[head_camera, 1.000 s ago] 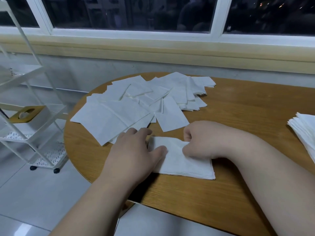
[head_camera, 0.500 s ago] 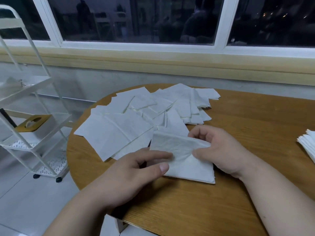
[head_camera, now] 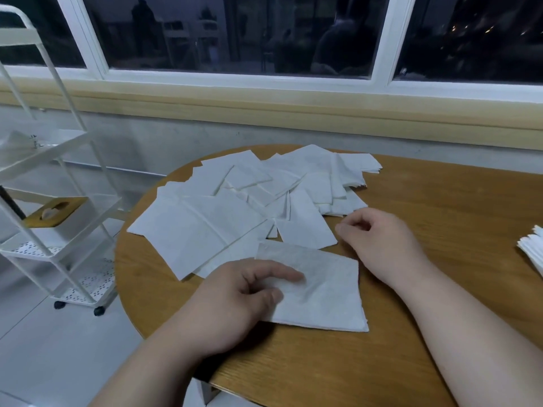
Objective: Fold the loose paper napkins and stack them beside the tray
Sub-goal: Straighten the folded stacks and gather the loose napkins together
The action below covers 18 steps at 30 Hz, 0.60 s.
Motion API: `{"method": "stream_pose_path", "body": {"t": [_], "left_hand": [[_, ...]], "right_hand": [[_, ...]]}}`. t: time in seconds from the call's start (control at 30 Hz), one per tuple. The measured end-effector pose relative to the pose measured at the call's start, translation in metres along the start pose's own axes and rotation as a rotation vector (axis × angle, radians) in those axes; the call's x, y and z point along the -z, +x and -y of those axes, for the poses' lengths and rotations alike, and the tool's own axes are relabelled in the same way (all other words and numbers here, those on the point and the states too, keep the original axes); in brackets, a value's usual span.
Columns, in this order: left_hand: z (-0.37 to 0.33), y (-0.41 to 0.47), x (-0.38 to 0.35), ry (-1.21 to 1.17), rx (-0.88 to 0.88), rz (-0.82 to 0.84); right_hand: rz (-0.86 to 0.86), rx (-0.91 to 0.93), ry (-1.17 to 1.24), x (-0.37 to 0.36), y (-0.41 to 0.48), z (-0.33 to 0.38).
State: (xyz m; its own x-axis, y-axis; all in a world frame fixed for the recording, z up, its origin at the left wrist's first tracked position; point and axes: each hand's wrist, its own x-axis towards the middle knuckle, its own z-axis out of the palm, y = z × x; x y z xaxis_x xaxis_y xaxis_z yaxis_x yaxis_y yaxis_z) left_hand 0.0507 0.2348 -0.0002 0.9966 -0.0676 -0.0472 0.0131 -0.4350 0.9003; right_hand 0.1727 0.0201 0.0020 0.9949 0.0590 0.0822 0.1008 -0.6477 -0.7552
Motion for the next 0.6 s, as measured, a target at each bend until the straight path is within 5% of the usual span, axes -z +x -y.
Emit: {"method": "stream_pose_path", "body": {"t": [0.17, 0.37, 0.6], "left_hand": [[-0.001, 0.0, 0.0, -0.008, 0.001, -0.018], [0.002, 0.003, -0.004, -0.013, 0.003, -0.023], [0.004, 0.005, -0.005, 0.014, -0.002, -0.032]], "right_hand": [[0.035, 0.02, -0.36, -0.028, 0.014, 0.0], [-0.026, 0.006, -0.16, -0.025, 0.017, -0.003], [0.0, 0.04, -0.33, -0.032, 0.019, -0.003]]}}
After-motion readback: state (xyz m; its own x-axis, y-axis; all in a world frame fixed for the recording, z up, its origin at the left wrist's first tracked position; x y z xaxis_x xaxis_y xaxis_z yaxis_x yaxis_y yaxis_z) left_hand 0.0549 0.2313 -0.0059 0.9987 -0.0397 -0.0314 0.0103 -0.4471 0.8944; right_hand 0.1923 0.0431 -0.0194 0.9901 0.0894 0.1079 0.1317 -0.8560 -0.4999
